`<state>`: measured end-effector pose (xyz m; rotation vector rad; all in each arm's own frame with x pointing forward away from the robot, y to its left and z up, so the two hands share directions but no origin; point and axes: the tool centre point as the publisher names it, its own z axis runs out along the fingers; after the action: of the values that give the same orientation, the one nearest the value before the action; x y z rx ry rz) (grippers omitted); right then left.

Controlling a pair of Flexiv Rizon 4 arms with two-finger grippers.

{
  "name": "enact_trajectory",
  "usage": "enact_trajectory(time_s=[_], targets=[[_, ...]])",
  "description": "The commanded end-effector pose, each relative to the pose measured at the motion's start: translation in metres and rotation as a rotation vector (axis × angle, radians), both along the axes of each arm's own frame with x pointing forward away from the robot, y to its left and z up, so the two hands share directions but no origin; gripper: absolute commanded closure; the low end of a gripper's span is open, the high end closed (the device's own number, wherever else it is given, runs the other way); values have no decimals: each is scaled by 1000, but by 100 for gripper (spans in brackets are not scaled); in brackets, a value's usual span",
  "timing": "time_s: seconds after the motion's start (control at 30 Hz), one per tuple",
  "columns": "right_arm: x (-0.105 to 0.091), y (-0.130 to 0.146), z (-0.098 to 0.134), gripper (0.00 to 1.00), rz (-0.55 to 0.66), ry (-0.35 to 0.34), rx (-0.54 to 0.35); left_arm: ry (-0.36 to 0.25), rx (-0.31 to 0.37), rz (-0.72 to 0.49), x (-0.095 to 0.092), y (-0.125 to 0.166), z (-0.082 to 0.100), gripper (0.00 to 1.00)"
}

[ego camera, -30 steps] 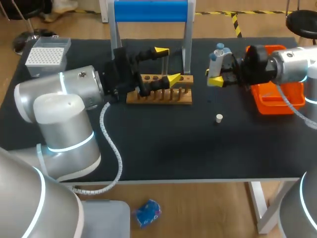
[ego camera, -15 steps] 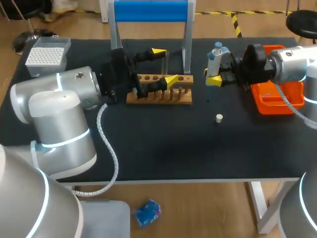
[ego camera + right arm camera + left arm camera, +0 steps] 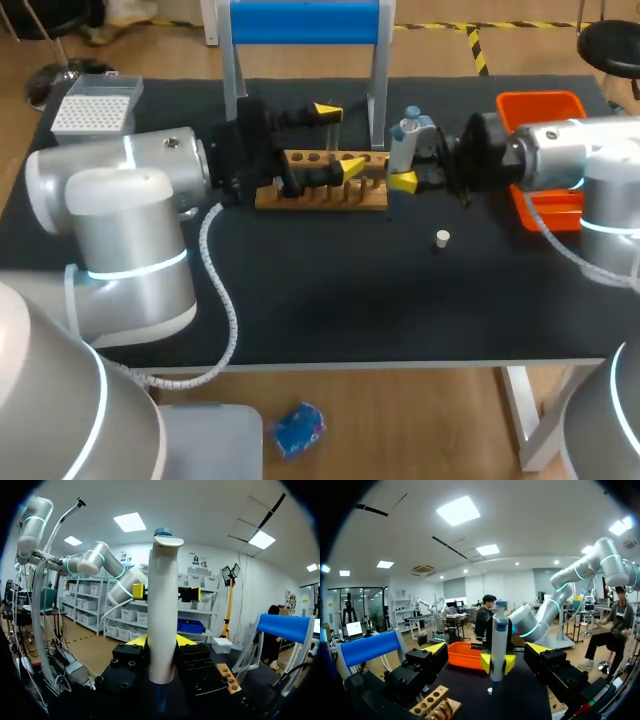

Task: Invert the test tube, pick up the pipette, mount the tip to pipette, aspirate from beaker and dispense into the tube, eject the tip, return the pipette, and cap with the stopper.

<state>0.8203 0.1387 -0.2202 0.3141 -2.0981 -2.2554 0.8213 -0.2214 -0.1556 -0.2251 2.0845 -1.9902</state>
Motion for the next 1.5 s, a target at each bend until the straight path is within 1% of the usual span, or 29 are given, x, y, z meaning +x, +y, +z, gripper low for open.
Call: enact_trajectory(time_s=[0.03, 0.2, 0.3, 0.47, 0.57, 0.6, 0.73, 0.8, 0.9, 1.1, 1.13, 1.23, 1.33, 1.4, 1.5], targets=[[2, 15, 1, 100, 10, -4, -8, 14, 0, 1, 2, -5, -6, 0], [1, 27, 8, 100, 13, -15, 6, 29, -5, 10, 2, -8, -15, 1], [1, 34, 9, 100, 19, -17, 16, 32, -14, 13, 3, -11, -18, 0], [2, 45, 6, 100, 28, 1, 26, 30, -26, 14, 6, -15, -18, 1], [1, 50, 4, 100, 36, 8, 29, 27, -24, 9, 7, -16, -18, 4], [1, 52, 4, 100, 40, 11, 29, 27, -21, 7, 8, -16, -18, 7], [2, 56, 3, 100, 44, 17, 29, 28, -16, 5, 8, -17, -19, 10], [2, 57, 3, 100, 48, 21, 27, 30, -15, 3, 9, -17, -19, 18], [2, 59, 3, 100, 50, 22, 25, 30, -16, 3, 9, -17, -20, 25], [1, 62, 1, 100, 56, 32, 22, 33, -14, -1, 9, -19, -21, 30], [1, 62, 1, 100, 57, 33, 22, 33, -14, -1, 9, -19, -21, 33], [1, 63, 1, 100, 59, 35, 22, 34, -12, 1, 9, -18, -22, 38], [1, 63, 1, 100, 60, 37, 21, 35, -10, 4, 9, -16, -23, 38], [1, 63, 1, 100, 60, 39, 20, 35, -10, 7, 9, -15, -23, 40], [1, 63, 0, 100, 58, 39, 20, 34, -10, 11, 9, -14, -23, 38]])
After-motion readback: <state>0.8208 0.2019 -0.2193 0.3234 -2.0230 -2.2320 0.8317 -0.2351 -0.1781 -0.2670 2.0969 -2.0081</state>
